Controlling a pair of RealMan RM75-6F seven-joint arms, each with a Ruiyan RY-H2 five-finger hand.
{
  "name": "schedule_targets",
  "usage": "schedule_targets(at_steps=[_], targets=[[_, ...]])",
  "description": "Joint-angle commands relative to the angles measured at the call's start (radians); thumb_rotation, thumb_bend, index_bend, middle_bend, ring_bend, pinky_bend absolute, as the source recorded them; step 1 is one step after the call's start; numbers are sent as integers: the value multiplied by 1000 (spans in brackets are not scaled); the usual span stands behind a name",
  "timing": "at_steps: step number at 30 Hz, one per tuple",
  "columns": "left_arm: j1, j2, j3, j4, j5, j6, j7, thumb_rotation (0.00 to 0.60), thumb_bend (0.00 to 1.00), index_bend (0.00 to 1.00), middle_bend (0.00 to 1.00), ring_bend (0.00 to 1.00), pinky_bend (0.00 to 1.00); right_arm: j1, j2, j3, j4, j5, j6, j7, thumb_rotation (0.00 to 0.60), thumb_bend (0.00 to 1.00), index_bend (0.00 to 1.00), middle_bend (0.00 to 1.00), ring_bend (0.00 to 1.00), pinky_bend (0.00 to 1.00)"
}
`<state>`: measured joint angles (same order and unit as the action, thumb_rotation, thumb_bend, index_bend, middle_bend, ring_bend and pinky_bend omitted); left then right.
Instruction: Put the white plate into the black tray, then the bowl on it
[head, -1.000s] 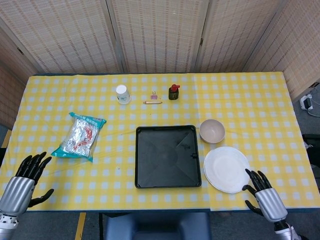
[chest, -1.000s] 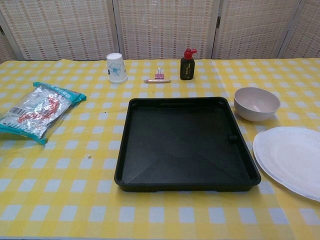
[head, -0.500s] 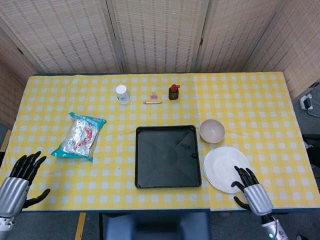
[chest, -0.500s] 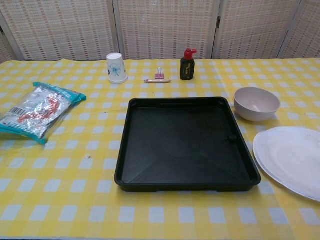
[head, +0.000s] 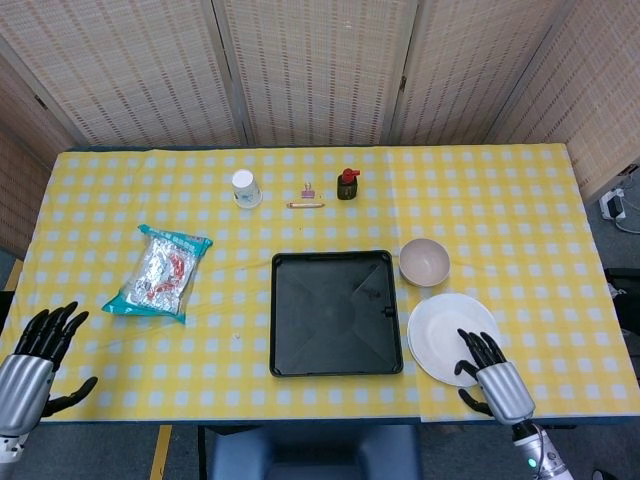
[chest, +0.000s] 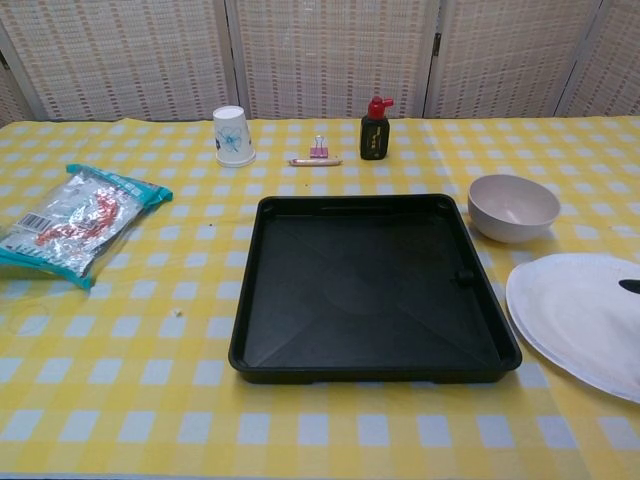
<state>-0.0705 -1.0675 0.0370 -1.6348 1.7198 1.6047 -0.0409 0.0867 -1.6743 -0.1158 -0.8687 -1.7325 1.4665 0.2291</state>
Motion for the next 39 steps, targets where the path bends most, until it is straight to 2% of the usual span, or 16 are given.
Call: schedule_targets(at_steps=[1, 13, 21, 31, 39], targets=[[0, 1, -1, 0, 0, 1, 0, 600, 250, 2, 48, 18, 0, 6, -4, 3, 6, 7, -9, 4, 600, 325, 491, 0, 0, 0], [11, 10, 0, -7, 10, 23, 2, 600, 250, 0, 48, 18, 0, 18, -27, 4, 48, 19, -14, 40, 600, 468, 551, 3, 0, 0], [14, 12, -3, -5, 8, 27, 0, 600, 249, 0, 48, 18, 0, 21, -41, 8, 70, 20, 11, 53, 600, 535, 651, 73, 4, 0], [12, 8, -3, -6, 13, 22, 4, 600, 249, 0, 48, 19, 0, 10, -7, 36, 19, -13, 183, 41, 600, 541, 704, 121, 36, 0], [11, 8, -7, -3, 3, 19, -1, 600, 250, 0, 48, 19, 0, 14, 77, 58, -140, -74, 332, -17, 600, 541, 704, 122, 40, 0]])
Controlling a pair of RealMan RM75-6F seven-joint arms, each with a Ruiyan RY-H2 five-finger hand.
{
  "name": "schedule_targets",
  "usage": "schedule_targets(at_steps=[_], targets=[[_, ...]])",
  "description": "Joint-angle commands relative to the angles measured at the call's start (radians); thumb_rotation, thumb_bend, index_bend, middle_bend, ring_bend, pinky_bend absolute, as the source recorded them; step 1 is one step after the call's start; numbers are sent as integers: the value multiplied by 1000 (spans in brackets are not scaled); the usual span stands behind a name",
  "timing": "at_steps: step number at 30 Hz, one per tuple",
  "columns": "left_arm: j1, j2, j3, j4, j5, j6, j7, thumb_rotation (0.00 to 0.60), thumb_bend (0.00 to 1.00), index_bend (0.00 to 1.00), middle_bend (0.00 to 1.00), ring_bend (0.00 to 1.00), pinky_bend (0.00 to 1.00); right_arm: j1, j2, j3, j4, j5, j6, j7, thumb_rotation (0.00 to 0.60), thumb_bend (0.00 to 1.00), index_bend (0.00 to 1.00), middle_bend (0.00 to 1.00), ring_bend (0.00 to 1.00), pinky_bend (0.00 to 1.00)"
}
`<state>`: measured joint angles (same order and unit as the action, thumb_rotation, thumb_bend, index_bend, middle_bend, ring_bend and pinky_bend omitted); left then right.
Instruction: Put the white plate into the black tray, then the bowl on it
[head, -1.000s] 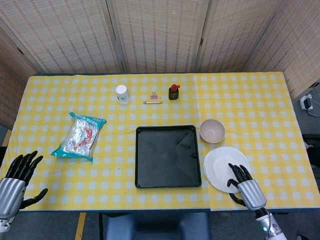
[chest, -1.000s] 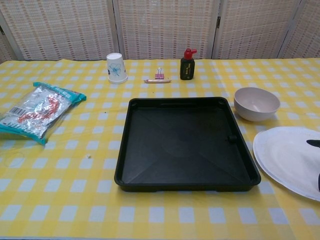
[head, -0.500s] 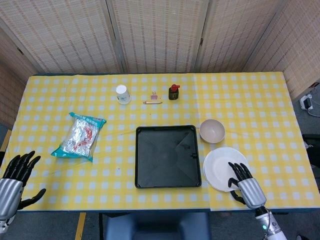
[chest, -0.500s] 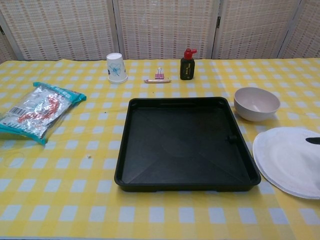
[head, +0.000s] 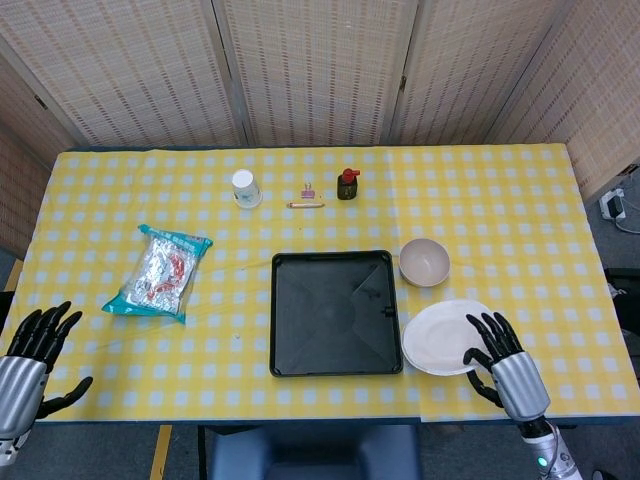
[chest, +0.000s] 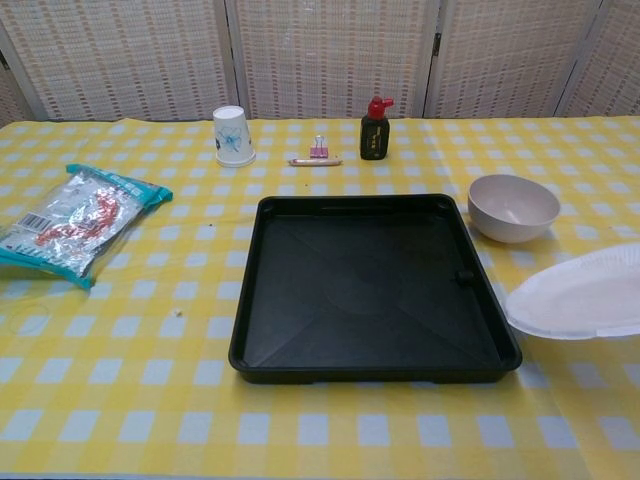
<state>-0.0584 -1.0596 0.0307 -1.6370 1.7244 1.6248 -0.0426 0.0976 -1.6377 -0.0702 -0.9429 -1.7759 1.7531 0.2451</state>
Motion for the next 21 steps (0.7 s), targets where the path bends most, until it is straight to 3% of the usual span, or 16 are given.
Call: schedule_targets(at_steps=[1, 9, 14, 21], targets=[[-1, 0, -1, -1, -1, -2, 2, 600, 250, 0, 48, 19, 0, 6, 49, 16, -83, -37, 55, -42, 600, 541, 704, 122, 41, 0], [-1, -2, -3, -2, -4, -2, 2, 600, 249, 0, 48, 19, 0, 79, 103, 65, -218, -77, 45, -110, 600, 541, 704, 124, 44, 0], [-2, -1, -9, 5, -17, -5, -8, 600, 250, 0, 48, 19, 0, 155, 109, 127, -282, -79, 1, -141, 600, 541, 704, 126, 42, 0], [-6, 1, -21, 15, -51, -20, -26, 600, 250, 0, 48, 18, 0, 272, 45, 171, -281, -64, -127, -131, 600, 541, 704, 127, 44, 0]])
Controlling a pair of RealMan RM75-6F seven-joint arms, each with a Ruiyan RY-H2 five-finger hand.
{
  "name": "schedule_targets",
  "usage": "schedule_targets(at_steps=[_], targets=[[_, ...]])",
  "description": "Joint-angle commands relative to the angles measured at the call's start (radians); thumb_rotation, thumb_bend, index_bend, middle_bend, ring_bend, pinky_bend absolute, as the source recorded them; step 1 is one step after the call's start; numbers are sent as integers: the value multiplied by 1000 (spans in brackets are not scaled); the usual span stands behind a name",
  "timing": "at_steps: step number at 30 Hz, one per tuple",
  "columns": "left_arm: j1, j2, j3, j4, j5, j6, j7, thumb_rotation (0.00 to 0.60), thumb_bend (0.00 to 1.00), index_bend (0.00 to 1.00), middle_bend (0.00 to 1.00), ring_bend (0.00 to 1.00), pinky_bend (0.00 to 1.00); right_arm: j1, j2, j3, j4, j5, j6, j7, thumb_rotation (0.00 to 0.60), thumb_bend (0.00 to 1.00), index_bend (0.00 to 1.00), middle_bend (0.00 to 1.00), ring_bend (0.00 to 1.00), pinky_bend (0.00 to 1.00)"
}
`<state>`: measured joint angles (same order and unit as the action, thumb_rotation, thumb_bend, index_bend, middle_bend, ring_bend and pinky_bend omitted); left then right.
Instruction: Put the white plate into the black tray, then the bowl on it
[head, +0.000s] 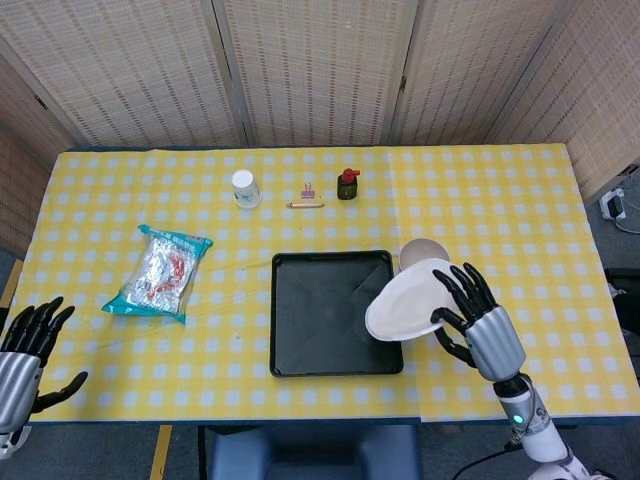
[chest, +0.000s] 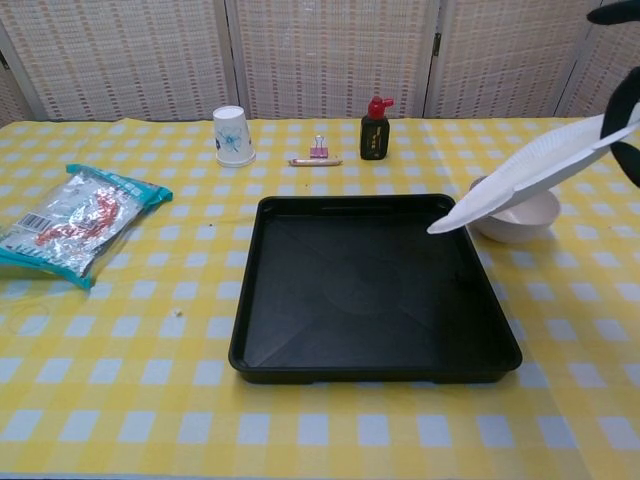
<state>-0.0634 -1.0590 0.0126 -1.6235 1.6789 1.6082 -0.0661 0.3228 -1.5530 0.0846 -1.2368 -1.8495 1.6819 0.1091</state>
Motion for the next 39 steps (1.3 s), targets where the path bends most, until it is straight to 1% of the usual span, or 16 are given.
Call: schedule_targets(at_steps=[1, 7, 12, 14, 17, 21, 24, 27, 30, 32, 33, 34, 35, 37, 39], targets=[[-2, 0, -4, 3, -10, -7, -5, 600, 250, 0, 48, 18, 0, 66, -62, 18, 30, 14, -82, 14, 600, 541, 704, 127, 43, 0], [-3, 3, -13, 10, -29, -9, -24, 600, 250, 0, 48, 19, 0, 166, -196, 28, 162, 39, -189, 89, 600, 541, 704, 127, 43, 0], [-3, 9, -20, 18, -44, -11, -45, 600, 249, 0, 48, 19, 0, 243, -309, 52, 315, 58, -226, 144, 600, 541, 704, 127, 45, 0], [-4, 10, -19, 20, -45, -14, -52, 600, 249, 0, 48, 19, 0, 264, -341, 51, 364, 65, -238, 168, 600, 541, 704, 126, 44, 0], [-5, 11, -21, 26, -52, -19, -64, 600, 249, 0, 48, 19, 0, 287, -386, 34, 445, 69, -256, 197, 600, 541, 704, 126, 45, 0], [-5, 13, -23, 32, -57, -20, -75, 600, 250, 0, 48, 19, 0, 278, -417, -3, 513, 60, -230, 205, 600, 541, 704, 125, 46, 0], [-6, 12, -22, 32, -56, -23, -74, 600, 250, 0, 48, 19, 0, 267, -424, -34, 542, 63, -244, 210, 600, 541, 704, 122, 45, 0], [-9, 10, -20, 31, -54, -29, -71, 600, 250, 0, 48, 19, 0, 266, -426, -52, 556, 72, -272, 213, 600, 540, 696, 114, 42, 0], [-9, 8, -20, 31, -52, -28, -67, 600, 249, 0, 48, 19, 0, 266, -413, -63, 539, 82, -291, 204, 600, 541, 620, 81, 19, 0], [-9, 7, -21, 32, -52, -28, -66, 600, 249, 0, 48, 19, 0, 262, -399, -67, 514, 89, -298, 179, 600, 541, 497, 29, 2, 0], [-9, 7, -21, 33, -54, -28, -67, 600, 249, 0, 48, 19, 0, 257, -384, -68, 490, 97, -306, 158, 600, 541, 451, 15, 0, 0], [-9, 7, -21, 33, -55, -29, -68, 600, 249, 0, 48, 19, 0, 254, -371, -70, 465, 104, -317, 141, 600, 541, 373, 1, 0, 0], [-10, 7, -22, 34, -55, -31, -69, 600, 250, 0, 48, 19, 0, 252, -355, -72, 437, 110, -329, 126, 600, 541, 316, 0, 0, 0], [-11, 6, -21, 36, -55, -33, -72, 600, 250, 0, 48, 19, 0, 253, -318, -74, 371, 129, -371, 80, 600, 541, 226, 0, 0, 0], [-11, 6, -20, 37, -52, -33, -76, 600, 250, 0, 48, 19, 0, 261, -280, -74, 303, 152, -429, 34, 600, 515, 164, 0, 0, 0]])
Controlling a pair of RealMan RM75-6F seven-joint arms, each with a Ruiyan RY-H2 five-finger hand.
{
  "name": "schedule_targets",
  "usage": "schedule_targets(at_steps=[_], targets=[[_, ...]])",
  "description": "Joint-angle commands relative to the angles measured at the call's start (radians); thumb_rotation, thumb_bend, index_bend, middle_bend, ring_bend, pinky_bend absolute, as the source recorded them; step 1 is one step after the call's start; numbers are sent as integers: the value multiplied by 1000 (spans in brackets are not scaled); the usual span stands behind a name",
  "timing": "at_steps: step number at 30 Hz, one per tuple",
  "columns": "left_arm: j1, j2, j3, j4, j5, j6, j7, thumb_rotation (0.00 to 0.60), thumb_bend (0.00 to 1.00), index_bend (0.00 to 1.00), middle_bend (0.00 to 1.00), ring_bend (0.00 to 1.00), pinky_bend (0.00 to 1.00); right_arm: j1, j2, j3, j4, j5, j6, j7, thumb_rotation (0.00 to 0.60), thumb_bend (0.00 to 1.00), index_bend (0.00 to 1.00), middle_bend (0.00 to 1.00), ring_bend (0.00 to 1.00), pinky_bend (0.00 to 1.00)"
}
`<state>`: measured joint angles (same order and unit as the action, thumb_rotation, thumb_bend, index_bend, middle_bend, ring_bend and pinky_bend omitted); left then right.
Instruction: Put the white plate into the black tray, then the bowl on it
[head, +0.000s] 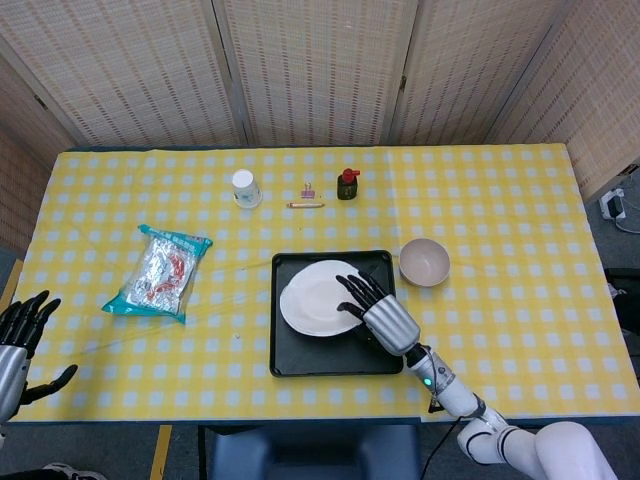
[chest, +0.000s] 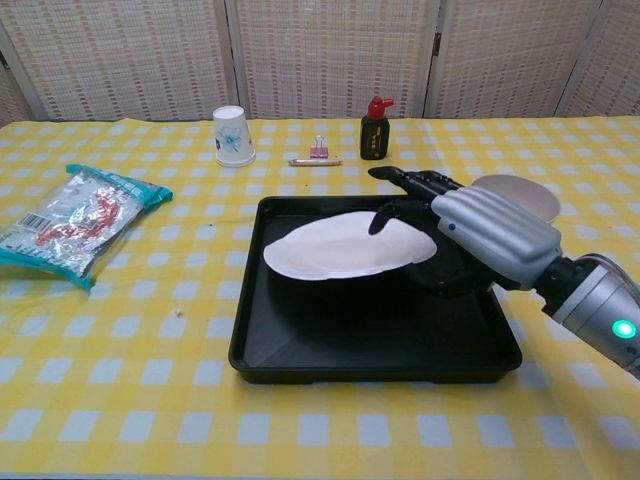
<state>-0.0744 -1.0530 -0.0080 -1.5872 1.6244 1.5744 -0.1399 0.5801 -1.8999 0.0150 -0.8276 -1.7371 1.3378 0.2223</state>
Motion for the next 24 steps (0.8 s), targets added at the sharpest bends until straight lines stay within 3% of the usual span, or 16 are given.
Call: schedule_targets(at_steps=[1, 6, 15, 19, 24], targets=[[-1, 0, 1, 0, 4, 2, -3, 600, 249, 0, 48, 19, 0, 9, 85, -4, -137, 51, -114, -99, 600, 482, 133, 0, 0, 0], [1, 2, 1, -1, 9, 8, -6, 600, 250, 0, 48, 19, 0, 31, 191, 2, -340, 110, -234, -190, 600, 355, 12, 0, 0, 0], [0, 3, 3, 0, 14, 8, -16, 600, 249, 0, 48, 21, 0, 75, 380, 45, -654, 248, -405, -376, 600, 299, 0, 0, 0, 0], [3, 6, 4, -2, 19, 17, -18, 600, 249, 0, 48, 21, 0, 39, 434, 50, -725, 241, -327, -362, 600, 299, 0, 0, 0, 0], [-1, 4, 7, -2, 16, 4, -16, 600, 249, 0, 48, 21, 0, -39, 438, 43, -650, 228, -189, -306, 600, 296, 0, 0, 0, 0]])
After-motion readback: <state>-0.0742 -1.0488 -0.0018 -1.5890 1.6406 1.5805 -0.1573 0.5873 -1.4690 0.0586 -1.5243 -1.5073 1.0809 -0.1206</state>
